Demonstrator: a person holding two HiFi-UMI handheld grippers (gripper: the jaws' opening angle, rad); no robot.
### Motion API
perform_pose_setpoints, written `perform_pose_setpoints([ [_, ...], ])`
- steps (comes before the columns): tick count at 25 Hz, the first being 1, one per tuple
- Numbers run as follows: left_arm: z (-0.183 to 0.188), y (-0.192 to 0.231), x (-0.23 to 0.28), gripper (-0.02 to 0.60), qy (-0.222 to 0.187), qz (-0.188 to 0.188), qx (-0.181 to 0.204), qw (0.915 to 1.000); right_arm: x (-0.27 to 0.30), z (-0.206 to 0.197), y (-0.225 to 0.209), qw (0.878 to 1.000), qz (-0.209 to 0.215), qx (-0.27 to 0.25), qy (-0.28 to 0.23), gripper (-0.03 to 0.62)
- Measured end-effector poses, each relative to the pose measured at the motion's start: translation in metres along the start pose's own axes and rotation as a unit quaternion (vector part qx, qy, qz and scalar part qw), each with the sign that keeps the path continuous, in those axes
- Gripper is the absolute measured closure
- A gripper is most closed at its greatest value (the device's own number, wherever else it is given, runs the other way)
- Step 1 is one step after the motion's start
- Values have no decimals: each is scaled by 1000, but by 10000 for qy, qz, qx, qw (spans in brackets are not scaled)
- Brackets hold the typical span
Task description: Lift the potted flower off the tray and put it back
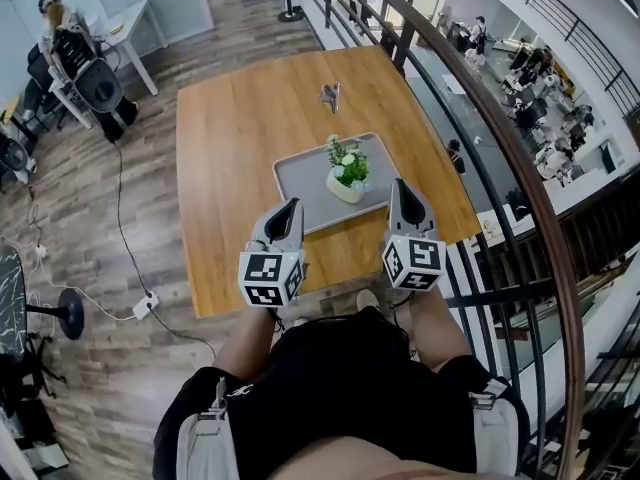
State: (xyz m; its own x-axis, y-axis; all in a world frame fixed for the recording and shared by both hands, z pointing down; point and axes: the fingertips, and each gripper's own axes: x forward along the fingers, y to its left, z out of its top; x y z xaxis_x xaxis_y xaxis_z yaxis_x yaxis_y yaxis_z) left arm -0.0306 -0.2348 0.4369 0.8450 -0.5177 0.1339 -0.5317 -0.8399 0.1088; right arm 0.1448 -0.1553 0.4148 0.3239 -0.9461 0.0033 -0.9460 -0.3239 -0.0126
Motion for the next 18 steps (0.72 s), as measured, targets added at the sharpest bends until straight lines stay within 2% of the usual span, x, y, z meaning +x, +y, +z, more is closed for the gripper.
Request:
perform_pose_setpoints([
  [3, 6, 2, 13, 569, -1, 350, 120, 9993, 24, 3, -10, 9992, 406, -49, 10, 595],
  [7, 13, 2, 29, 569, -53, 647, 77, 9979, 49, 4, -28, 9978, 650, -84, 23, 595],
  [13, 15, -5, 46, 569, -35, 901, 65, 9959, 70, 1, -47, 9944, 1053, -95, 61, 595],
  [18, 9, -6, 51, 569, -6, 1122, 58, 9937, 80, 0, -54, 9888, 1482, 2, -156, 595],
])
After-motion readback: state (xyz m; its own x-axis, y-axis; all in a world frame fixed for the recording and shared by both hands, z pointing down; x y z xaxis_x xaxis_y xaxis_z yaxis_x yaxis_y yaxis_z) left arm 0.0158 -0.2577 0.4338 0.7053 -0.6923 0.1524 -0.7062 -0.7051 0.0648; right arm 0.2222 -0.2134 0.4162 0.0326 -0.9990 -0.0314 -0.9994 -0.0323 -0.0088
